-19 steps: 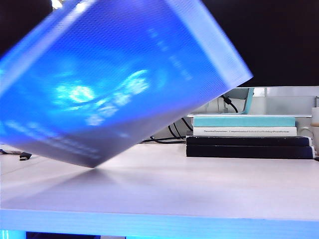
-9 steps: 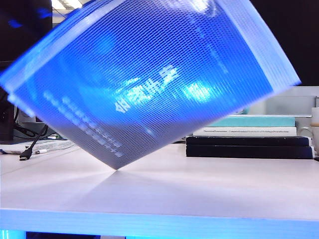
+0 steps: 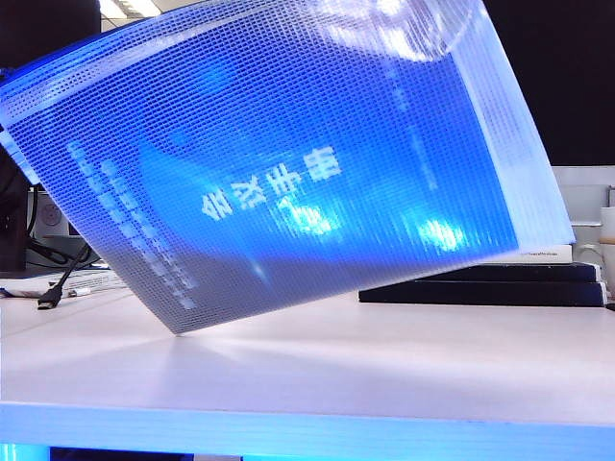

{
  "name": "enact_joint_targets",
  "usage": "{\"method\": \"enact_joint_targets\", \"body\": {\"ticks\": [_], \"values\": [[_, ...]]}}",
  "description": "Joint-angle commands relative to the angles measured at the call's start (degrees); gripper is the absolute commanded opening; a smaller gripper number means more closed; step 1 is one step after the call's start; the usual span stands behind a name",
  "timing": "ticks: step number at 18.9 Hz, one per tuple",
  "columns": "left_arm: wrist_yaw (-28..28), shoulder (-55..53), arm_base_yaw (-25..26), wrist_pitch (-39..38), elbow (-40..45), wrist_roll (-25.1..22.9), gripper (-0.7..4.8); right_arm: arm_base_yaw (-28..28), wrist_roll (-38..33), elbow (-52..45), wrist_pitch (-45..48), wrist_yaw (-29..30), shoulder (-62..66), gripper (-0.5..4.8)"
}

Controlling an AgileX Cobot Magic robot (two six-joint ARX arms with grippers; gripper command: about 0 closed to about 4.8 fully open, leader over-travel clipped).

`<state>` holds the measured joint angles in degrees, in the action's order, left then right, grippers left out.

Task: Pick up the transparent plastic file bag with a blue zipper and open its zipper.

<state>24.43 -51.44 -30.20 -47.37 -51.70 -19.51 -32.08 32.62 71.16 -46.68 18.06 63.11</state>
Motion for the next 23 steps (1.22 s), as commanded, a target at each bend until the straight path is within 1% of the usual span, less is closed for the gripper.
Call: {"method": "enact_joint_targets", "body": {"ticks": [1,3,4,7,9,10,11,12,13,14,15,17,18,19,21,22,23], "values": [[-10.99,0.15,0.04,2.93,-0.33,1.57,4.79,0.07,4.2,-0.61,-3.91,-1.9,0.42,-0.05],[-19.91,0.15,0.04,5.33,-0.35,3.89,4.79,0.07,5.33,-2.01,-6.49,-5.29,2.58,-0.05],[-21.49,0.15,0.04,6.38,-0.35,4.31,4.79,0.07,5.35,-2.84,-6.47,-6.16,3.69,-0.05],[-21.9,0.37,0.04,7.61,-0.35,5.11,4.79,0.07,6.27,-3.67,-5.49,-10.82,7.32,-0.05],[-21.9,0.39,0.04,7.61,-0.35,5.75,4.79,0.22,6.84,-3.67,-4.44,-15.19,9.88,-0.05],[-21.9,0.5,0.04,7.58,-0.35,6.05,4.79,0.96,6.8,-3.67,-3.65,-16.57,10.93,-0.05],[-22.05,0.74,0.04,7.61,-0.35,6.05,4.79,1.97,6.34,-3.67,-2.95,-16.48,11.61,0.0],[-22.1,0.9,0.04,7.69,-0.35,6.05,4.79,3.08,5.03,-3.67,-2.03,-15.67,11.91,0.7],[-21.77,2.05,0.07,8.57,-0.33,6.03,4.79,7.58,0.46,-3.63,0.85,-8.81,11.23,3.36],[-21.7,2.32,0.07,9.46,-0.35,6.05,4.79,9.05,0.31,-3.58,1.07,-6.25,10.97,3.36],[-21.64,2.8,0.07,10.51,-0.33,6.14,4.79,10.86,-2.56,-3.56,2.25,-3.32,10.47,3.36],[-19.8,3.69,0.11,13.57,-0.31,6.95,4.79,15.1,-8.83,-3.56,6.97,1.81,8.76,3.32],[-18.64,4.46,0.37,15.19,-0.31,7.54,4.79,16.98,-11.67,-3.58,9.7,3.13,7.52,3.22],[-18.62,5.77,1.75,17.88,-0.31,8.15,4.79,19.82,-14.86,-3.61,14.38,3.13,4.63,3.09],[-19.21,7.13,4.63,18.75,-0.26,9.53,4.79,22.21,-16.15,-3.76,17.7,2.43,1.75,3.03],[-20.15,8.48,8.94,18.93,-0.07,10.25,4.79,24.24,-17.53,-5.51,22.03,1.49,-2.36,2.91],[-21.42,9.27,11.56,19.23,0.17,10.36,4.79,24.85,-18.14,-6.67,24.06,0.59,-4.15,2.91]]}}
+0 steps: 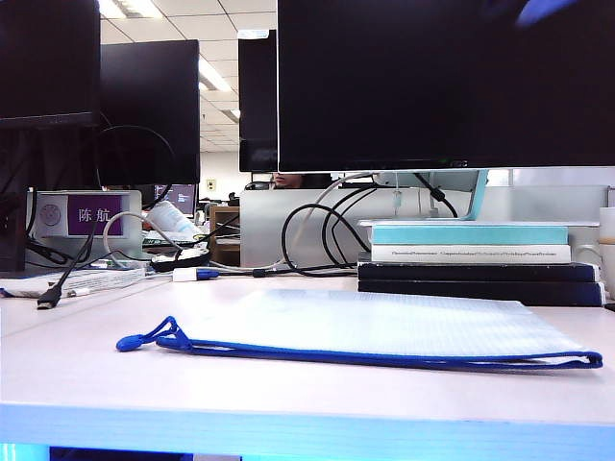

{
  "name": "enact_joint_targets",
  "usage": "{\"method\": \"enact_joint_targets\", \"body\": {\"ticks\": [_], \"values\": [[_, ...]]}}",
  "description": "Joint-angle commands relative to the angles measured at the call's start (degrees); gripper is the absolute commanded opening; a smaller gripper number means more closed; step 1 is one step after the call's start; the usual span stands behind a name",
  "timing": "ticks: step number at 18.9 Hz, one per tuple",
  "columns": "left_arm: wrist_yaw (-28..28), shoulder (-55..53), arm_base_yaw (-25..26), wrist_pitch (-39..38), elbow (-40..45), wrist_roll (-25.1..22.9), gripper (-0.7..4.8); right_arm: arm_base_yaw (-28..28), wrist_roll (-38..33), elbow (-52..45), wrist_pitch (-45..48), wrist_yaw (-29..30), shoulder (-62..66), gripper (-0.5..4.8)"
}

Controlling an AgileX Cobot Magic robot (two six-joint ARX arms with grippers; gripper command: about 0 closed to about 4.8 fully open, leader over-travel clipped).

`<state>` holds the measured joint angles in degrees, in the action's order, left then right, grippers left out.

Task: Pick up the transparent plastic file bag with a blue zipper and open its zipper.

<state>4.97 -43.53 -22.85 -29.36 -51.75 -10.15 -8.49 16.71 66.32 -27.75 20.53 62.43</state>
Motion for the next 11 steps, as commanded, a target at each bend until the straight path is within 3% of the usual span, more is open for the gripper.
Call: {"method": "enact_joint_targets", "body": {"ticks": [1,7,11], "values": [[-4.2,2.23,7.3,2.12,0.63,1.33,4.79,1.77,-3.26,-3.65,7.78,-3.48,-5.86,2.91],[-15.67,8.55,25.2,9.01,7.82,5.51,4.79,2.78,-9.68,-18.45,20.5,-12.61,-21.18,2.91],[-15.72,12.55,29.81,11.98,11.96,7.8,4.79,2.8,-14.73,-30.58,28.02,-17.55,-33.86,2.91]]}}
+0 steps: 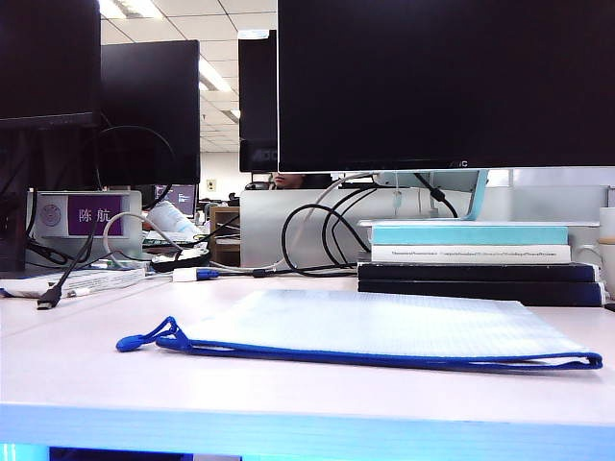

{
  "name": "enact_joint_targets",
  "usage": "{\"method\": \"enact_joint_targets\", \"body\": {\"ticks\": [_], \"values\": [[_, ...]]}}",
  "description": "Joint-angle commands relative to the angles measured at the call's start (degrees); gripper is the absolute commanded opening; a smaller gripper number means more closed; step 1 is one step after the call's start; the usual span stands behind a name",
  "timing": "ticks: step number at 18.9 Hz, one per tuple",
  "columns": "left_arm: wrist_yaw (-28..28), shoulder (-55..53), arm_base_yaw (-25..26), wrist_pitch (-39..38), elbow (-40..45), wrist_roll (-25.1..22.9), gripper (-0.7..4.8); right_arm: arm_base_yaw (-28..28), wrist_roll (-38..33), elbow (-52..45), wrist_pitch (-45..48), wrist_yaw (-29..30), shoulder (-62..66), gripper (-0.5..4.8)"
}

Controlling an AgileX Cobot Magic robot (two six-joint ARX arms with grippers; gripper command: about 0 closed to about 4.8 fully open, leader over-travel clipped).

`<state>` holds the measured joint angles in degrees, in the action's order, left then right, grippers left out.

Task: Pick up the transparent plastic file bag with a blue zipper and open its zipper.

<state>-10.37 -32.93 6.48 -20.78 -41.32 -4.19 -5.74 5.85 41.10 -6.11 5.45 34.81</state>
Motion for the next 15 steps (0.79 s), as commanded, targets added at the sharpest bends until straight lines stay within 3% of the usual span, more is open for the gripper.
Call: {"method": "enact_joint_targets", "body": {"ticks": [1,4,5,9,10,13,15], "values": [[-0.11,3.48,0.44,5.07,2.75,2.82,4.79,0.02,-5.42,-8.74,7.32,-3.45,-10.8,2.91],[4.63,9.38,0.44,13.14,9.92,6.38,4.79,0.04,-5.99,-14.67,7.65,-4.74,-19.47,2.86],[5.22,12.09,0.44,14.45,12.55,6.91,4.79,0.02,-6.1,-15.47,7.41,-4.76,-21.38,2.63],[5.25,24.61,0.44,14.88,20.48,8.94,4.79,0.02,-6.32,-16.76,-1.6,-9.68,-26.56,2.47],[5.25,28.04,0.44,14.86,22.95,9.11,4.5,0.02,-8.72,-18.91,-0.59,-9.64,-26.64,1.68],[5.01,32.83,0.44,14.8,27.3,9.2,3.17,0.0,-18.38,-27.43,4.66,-9.64,-26.69,1.07],[4.44,32.83,0.42,15.02,29.07,9.18,1.9,-0.04,-18.25,-31.89,7.87,-9.7,-28.0,0.82]]}}
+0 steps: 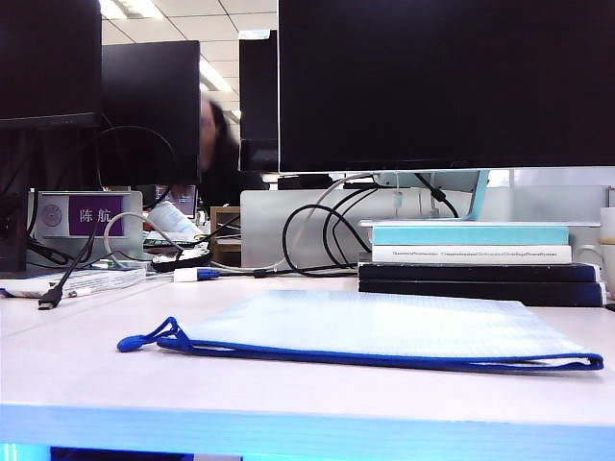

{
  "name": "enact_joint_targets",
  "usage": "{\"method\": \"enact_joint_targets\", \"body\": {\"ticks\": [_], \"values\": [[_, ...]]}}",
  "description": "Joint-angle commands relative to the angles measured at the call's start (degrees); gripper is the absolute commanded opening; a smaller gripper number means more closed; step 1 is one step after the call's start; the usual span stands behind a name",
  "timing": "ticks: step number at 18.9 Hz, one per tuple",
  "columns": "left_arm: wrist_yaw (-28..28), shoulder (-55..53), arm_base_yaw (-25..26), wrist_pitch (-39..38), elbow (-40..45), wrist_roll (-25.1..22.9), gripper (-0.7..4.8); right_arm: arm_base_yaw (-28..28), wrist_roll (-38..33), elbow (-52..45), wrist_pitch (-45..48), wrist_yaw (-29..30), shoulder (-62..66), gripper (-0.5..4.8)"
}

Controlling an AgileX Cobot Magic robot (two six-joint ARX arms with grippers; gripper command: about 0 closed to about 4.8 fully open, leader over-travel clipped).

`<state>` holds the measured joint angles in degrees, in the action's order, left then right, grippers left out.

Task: Pick up the transparent plastic file bag with a blue zipper and open its zipper.

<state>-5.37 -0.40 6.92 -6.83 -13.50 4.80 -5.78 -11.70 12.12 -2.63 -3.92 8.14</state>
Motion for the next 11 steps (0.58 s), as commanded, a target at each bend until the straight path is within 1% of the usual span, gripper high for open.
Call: {"method": "enact_joint_targets", "body": {"ticks": [1,3,4,5,6,7,9,11], "values": [[-1.49,0.31,0.0,1.09,1.97,0.17,1.36,0.13,-0.63,-3.98,4.72,-0.35,-2.4,0.57],[-2.89,0.31,0.0,1.38,3.91,0.17,0.5,0.15,1.09,-6.19,4.42,-0.5,-6.49,0.33],[-3.41,0.31,-0.02,1.36,4.17,0.17,0.45,0.15,1.86,-6.71,3.96,-0.48,-7.98,0.08],[-4.15,0.31,0.0,1.44,4.48,0.15,0.33,0.22,2.43,-6.99,3.23,-0.46,-8.15,-0.01],[-4.76,0.31,-0.04,1.38,4.5,0.15,-0.05,0.39,2.51,-7.04,1.7,-0.46,-8.09,0.0],[-6.03,0.31,-0.04,1.38,4.5,0.13,-0.06,0.39,2.51,-7.39,0.98,-0.48,-8.09,-0.01],[-6.25,0.31,-0.04,1.01,4.74,-0.26,-0.06,0.39,2.49,-8.57,0.87,-0.48,-8.09,-0.01],[-4.39,0.31,-0.02,-0.57,5.42,-0.48,-0.06,0.37,2.47,-9.94,0.76,-1.46,-8.09,0.0]]}}
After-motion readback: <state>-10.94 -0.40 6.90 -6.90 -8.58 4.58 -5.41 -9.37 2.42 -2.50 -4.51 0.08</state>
